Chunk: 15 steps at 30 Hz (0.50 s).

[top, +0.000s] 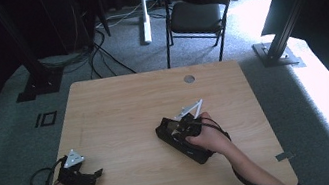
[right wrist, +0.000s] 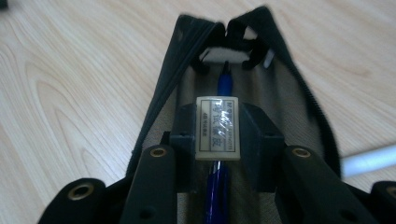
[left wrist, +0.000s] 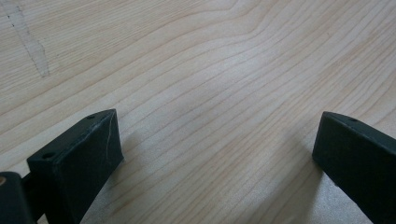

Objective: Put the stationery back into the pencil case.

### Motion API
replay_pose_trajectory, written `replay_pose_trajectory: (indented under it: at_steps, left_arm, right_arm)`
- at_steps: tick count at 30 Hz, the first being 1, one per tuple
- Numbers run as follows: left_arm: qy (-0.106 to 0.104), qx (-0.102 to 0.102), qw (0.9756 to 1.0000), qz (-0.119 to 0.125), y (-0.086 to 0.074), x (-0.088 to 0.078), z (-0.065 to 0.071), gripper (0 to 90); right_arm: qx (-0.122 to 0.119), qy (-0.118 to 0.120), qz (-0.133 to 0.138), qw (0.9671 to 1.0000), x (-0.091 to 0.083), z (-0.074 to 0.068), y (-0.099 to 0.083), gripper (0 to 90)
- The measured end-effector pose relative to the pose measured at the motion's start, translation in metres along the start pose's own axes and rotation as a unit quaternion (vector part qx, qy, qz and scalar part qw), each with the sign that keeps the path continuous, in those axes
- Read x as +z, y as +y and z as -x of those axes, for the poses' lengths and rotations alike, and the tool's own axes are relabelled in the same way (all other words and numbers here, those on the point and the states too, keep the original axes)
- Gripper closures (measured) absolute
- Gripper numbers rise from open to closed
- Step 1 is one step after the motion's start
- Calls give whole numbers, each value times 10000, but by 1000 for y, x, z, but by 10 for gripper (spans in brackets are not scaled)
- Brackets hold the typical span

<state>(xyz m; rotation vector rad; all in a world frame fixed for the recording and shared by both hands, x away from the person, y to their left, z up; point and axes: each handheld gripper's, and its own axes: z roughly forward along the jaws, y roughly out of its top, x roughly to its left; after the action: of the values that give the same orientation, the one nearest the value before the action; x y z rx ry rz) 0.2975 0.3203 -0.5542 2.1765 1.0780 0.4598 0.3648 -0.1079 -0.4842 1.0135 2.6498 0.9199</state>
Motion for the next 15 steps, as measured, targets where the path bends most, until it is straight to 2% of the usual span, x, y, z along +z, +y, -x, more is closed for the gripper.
replay_pose_trajectory:
  at_steps: [2,4,9,10,11,12,13,14,15]
  left_arm:
    - [0,1,10000,-1,0,0,0,16]
    - [-1,2,10000,-1,0,0,0,16]
    - [-1,0,10000,-1,0,0,0,16]
    - [0,2,10000,-1,0,0,0,16]
    - [0,2,10000,-1,0,0,0,16]
    - [0,1,10000,0,0,0,0,16]
    - [0,1,10000,0,0,0,0,16]
    - [0,1,10000,0,0,0,0,15]
    - [0,1,10000,-1,0,0,0,15]
  right_arm:
    - [-15,-2,-6,10000,2,0,0,671]
    - [99,42,-2,9999,4,2,-1,597]
    - [162,30,215,9996,-8,4,0,597]
    - [257,56,499,9984,-22,9,2,593]
    - [314,45,635,9975,-27,12,3,588]
    - [314,45,635,9975,-27,12,3,588]
    - [499,-62,863,9950,-38,23,4,574]
    - [499,-62,863,9950,-38,23,4,574]
    - [590,-166,960,9935,-41,30,4,573]
